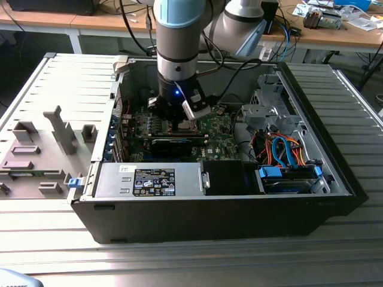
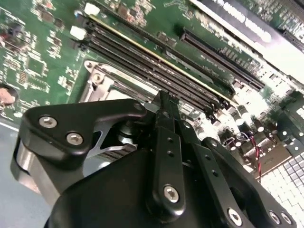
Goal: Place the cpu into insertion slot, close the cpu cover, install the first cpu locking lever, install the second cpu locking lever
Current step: 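Install the second cpu locking lever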
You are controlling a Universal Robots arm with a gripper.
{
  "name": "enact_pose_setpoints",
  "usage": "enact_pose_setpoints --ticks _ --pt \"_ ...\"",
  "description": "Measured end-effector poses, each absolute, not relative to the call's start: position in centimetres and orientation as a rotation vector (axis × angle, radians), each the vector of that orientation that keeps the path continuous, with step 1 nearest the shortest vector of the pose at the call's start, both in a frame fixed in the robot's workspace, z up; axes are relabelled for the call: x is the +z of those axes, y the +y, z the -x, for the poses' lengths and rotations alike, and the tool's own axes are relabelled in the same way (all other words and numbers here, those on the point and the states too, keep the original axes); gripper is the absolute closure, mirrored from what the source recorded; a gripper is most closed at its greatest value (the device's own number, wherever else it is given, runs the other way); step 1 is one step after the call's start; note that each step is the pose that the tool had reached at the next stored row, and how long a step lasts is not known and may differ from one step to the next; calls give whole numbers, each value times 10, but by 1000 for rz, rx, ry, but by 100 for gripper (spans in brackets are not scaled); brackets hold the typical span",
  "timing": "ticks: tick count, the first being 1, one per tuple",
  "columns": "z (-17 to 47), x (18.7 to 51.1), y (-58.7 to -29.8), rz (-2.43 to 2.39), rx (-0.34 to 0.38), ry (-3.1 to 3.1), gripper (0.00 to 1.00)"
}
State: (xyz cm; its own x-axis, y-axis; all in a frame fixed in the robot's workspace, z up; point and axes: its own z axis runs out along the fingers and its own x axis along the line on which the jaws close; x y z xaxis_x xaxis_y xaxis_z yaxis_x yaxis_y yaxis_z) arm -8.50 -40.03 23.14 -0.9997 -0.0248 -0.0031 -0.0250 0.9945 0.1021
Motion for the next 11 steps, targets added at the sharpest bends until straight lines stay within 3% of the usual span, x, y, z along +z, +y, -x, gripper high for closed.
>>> enact_pose_setpoints --ticks 11 --pt "101 215 -401 172 197 3134 89"
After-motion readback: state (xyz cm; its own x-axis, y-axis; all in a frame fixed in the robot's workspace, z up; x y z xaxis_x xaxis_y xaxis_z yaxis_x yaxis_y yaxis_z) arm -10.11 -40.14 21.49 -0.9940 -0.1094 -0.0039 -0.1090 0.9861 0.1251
